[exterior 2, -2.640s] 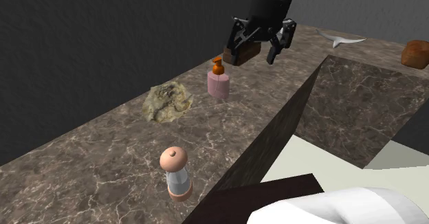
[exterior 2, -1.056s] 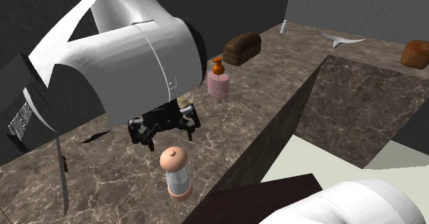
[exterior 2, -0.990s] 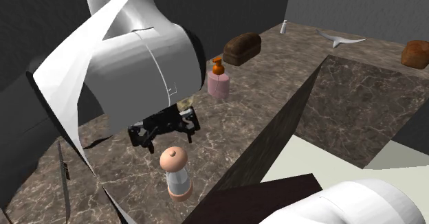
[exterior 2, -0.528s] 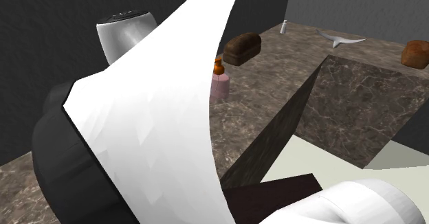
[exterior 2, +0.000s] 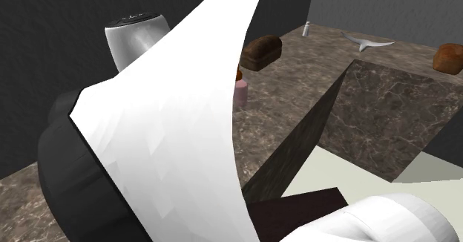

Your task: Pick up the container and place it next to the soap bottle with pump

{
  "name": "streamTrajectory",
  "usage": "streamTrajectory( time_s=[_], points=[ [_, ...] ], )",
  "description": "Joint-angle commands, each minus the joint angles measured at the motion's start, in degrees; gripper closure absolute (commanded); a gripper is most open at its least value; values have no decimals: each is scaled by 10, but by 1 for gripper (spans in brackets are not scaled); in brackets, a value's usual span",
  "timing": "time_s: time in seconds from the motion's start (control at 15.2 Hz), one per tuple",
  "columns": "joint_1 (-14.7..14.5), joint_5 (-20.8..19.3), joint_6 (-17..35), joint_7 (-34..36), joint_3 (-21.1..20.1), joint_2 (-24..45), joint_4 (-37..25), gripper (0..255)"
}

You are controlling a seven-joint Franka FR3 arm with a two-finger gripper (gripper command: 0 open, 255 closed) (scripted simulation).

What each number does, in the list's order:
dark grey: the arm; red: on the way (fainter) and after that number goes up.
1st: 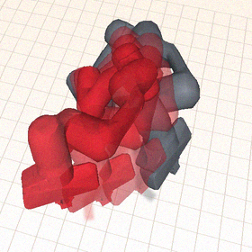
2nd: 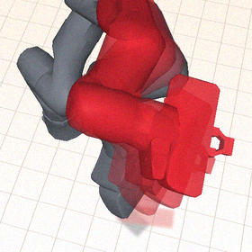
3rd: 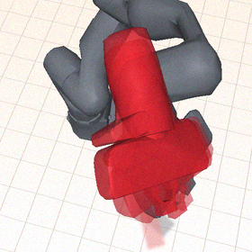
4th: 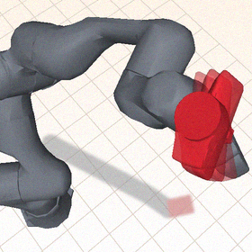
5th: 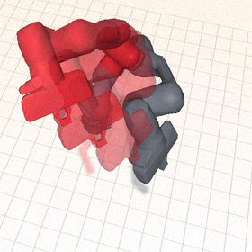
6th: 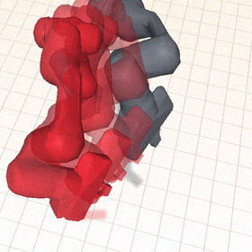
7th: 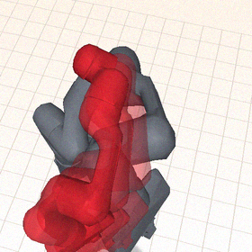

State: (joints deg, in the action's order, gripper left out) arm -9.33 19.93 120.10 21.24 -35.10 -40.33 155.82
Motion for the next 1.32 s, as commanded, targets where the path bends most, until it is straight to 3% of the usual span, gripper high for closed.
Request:
streamTrajectory(
  time_s=[0.0,0.46,1.25],
  points=[
    [0,0,0,0,0,0,0,255],
    [0,0,0,0,0,0,0,255],
    [3,-24,-105,-4,37,-36,-69,255]
  ],
)
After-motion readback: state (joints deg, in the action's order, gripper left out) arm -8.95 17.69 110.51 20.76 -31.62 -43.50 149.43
